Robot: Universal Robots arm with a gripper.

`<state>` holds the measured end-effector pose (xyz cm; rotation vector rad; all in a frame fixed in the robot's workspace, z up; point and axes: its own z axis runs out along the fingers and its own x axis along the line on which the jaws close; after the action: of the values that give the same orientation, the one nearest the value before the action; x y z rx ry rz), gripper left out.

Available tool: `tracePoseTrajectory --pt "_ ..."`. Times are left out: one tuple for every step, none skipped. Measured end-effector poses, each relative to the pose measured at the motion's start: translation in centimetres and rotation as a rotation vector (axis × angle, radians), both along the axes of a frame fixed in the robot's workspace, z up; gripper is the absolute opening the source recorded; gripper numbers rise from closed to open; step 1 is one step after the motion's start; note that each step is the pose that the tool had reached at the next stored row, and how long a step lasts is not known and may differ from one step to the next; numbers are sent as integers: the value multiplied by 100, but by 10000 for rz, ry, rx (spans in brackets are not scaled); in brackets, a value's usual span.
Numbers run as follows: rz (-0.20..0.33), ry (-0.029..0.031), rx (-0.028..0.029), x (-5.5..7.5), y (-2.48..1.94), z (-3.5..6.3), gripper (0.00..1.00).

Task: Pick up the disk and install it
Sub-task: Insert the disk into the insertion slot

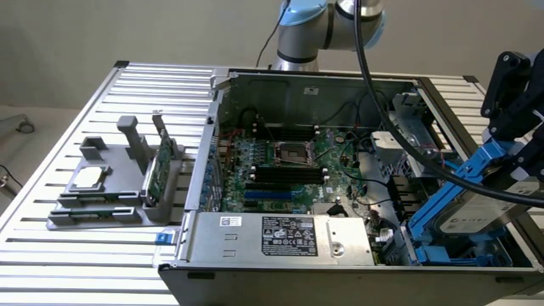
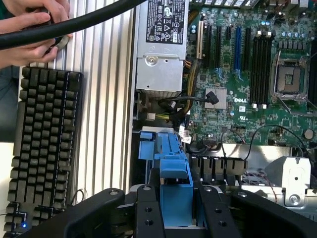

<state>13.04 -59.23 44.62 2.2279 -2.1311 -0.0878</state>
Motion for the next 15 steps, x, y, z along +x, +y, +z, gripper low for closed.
tracePoseTrajectory --pt "1 0 8 2 0 -6 33" --pt "2 0 14 4 0 -14 33" --pt "5 0 16 6 -1 -22 33" --pt "9 0 16 8 0 -28 33" --pt "13 0 18 11 0 -35 33" --pt "18 1 19 15 0 -41 33" --pt "21 1 19 17 -1 -47 33" --pt "25 0 22 20 -1 -55 33" --pt "31 -1 23 22 0 -63 33" --pt "37 -1 25 25 0 -72 33" --pt "43 0 26 27 -1 -81 33" --pt "49 1 23 30 0 -86 33" --pt "56 2 22 33 0 -91 33" --pt "63 2 25 38 0 -94 33" --pt "71 1 34 44 -1 -97 33"
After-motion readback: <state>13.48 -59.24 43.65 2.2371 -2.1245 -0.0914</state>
